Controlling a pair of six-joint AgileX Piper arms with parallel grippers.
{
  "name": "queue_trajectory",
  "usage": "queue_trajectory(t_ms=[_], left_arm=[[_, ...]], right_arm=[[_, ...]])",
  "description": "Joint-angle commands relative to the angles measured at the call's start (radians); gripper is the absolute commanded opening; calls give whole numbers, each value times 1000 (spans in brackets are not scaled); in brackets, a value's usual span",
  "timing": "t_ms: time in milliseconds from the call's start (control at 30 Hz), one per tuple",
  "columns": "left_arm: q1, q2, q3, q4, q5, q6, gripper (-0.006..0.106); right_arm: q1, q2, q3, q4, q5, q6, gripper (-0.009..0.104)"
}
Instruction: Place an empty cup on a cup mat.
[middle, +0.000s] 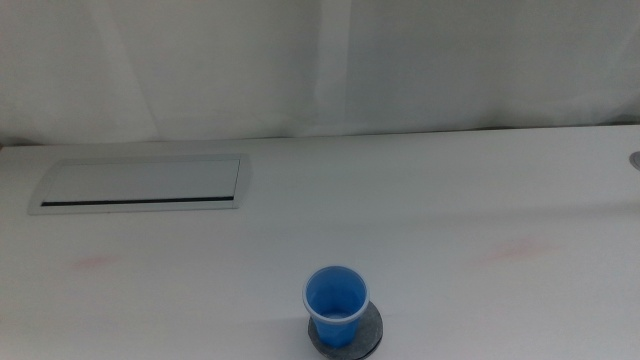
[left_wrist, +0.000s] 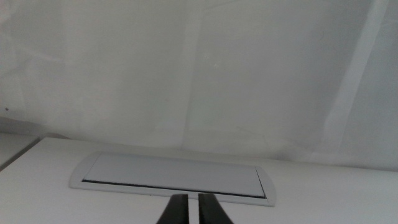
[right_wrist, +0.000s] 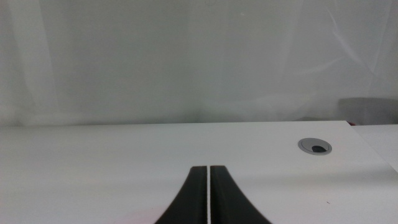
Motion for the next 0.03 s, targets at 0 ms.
queue_trajectory(t_ms=[0], left_arm=[[1,-39,39,0,-14,-5,-3]], right_arm=[[-2,-5,6,-12,-9,-2,-2]])
